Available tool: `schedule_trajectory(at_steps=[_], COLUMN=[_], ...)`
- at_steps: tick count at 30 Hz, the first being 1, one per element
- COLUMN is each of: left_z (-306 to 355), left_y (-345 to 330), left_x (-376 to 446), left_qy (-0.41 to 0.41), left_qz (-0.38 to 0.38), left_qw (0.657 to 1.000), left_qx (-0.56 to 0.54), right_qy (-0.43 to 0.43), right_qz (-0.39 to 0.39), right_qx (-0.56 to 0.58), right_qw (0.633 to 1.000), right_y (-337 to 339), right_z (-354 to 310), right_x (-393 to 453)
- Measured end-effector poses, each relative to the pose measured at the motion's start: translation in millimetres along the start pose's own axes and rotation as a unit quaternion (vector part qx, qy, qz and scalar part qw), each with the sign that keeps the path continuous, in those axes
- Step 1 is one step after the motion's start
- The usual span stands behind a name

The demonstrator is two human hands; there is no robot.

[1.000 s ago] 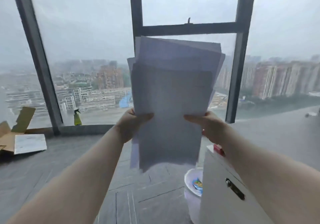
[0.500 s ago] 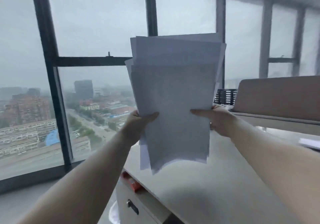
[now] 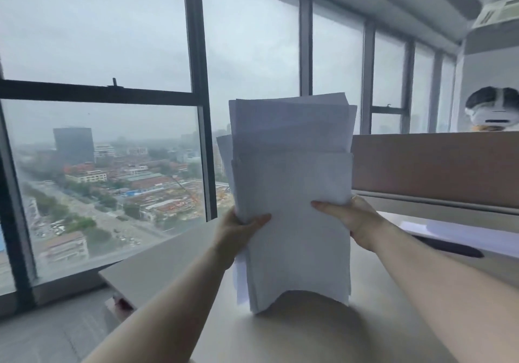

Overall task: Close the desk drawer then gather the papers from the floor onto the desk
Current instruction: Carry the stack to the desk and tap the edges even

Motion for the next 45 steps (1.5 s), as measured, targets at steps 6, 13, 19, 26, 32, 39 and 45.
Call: schedule_trajectory(at_steps=[6,13,19,26,32,39,45], left_z=[-8,5,-2,12,18,-6,-7], left_y=[3,-5,9,11,6,-13,-9], left_x=[3,18,17,21,23,31,38], left_qy=[0.024,-0.013,-0.035,-0.052,-0.052,-0.015,-0.035], left_qz=[0.061,0.055,0.138,0.136,0.132,0.053,0.131], left_qw=[0.997,0.998,0.989,0.989,0.99,0.998,0.99], left_qx=[-0.05,-0.02,-0.032,-0.013,-0.006,-0.015,0.037], right_qy=[0.012,0.044,0.065,0.095,0.128,0.068,0.037], right_qz=[0.043,0.062,0.039,0.072,0.11,0.04,0.109], right_qx=[0.043,0.012,0.037,0.016,-0.012,0.003,0.016], right_qw=[0.998,0.997,0.996,0.993,0.986,0.997,0.993], right_y=[-6,9,15,12,10,1,0], right_z=[2,-12,-5,-10,-25,-9,5], right_x=[9,12,6,10,16,17,23])
Point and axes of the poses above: each hand's wrist, its own x-axis towards the middle knuckle, its own y-axis out of the back of the hand, z = x × y, the point moved 9 cm from there along x, towards the middle knuckle, and after that the axes turned 1 degree about x, right-handed, at the moved point
